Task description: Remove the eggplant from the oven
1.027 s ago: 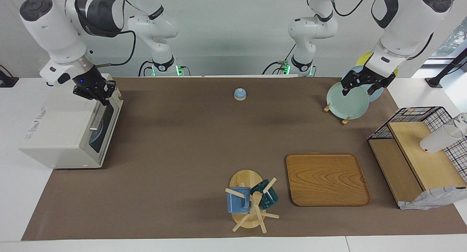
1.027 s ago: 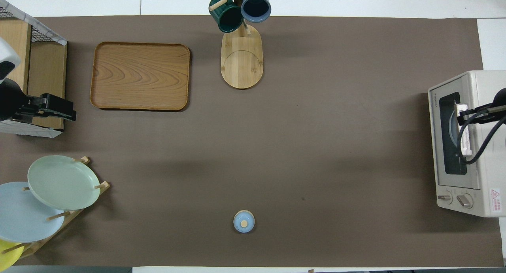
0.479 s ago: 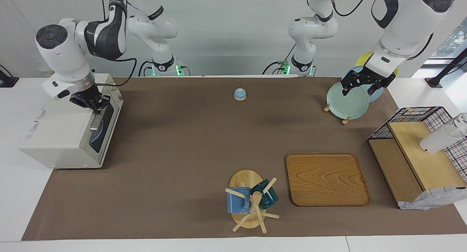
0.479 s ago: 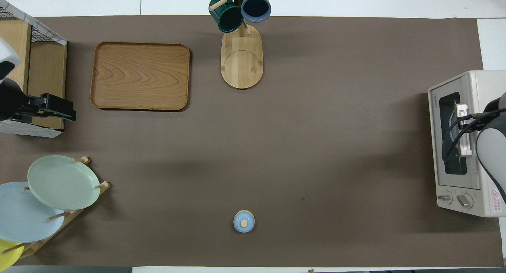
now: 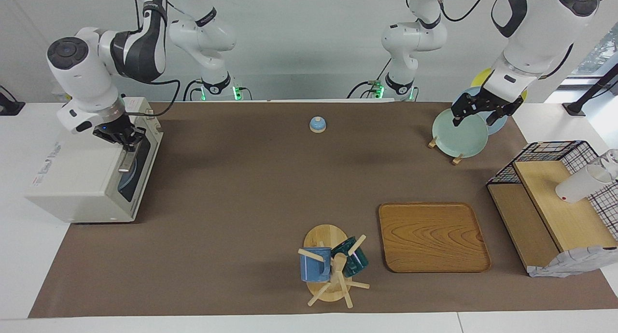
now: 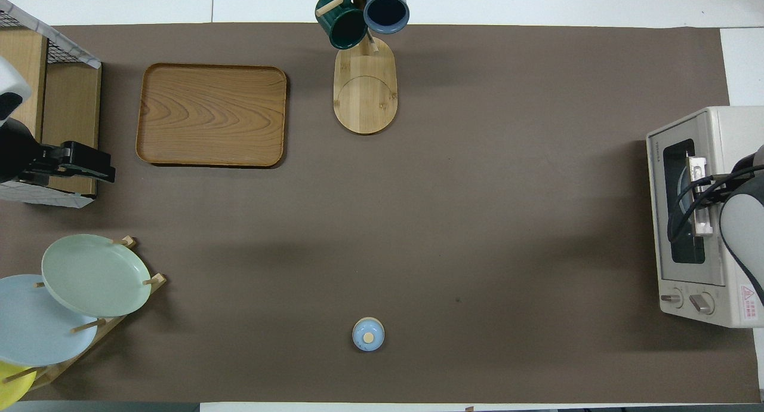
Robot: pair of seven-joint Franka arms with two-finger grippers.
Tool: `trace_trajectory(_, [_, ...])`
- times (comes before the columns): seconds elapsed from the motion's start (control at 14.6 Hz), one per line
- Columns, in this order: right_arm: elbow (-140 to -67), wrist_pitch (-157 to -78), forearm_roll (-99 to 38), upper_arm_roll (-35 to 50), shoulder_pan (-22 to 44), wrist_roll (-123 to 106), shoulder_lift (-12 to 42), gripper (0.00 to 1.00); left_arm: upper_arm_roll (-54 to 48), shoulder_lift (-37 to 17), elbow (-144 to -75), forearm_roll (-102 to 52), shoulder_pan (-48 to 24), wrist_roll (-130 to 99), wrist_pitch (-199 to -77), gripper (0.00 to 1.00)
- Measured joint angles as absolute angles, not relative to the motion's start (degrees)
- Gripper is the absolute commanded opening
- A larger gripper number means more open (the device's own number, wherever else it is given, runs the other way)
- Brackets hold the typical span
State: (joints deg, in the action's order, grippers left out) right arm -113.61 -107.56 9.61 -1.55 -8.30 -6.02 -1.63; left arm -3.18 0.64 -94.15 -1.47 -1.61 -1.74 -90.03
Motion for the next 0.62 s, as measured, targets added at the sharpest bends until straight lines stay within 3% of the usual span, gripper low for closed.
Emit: trace_trajectory(0.62, [-119.5, -113.5, 4.8, -0.4, -3.4, -2.6, -2.3, 0.00, -3.2, 0.6, -94.2, -1.5, -1.6, -1.7, -90.0, 1.00])
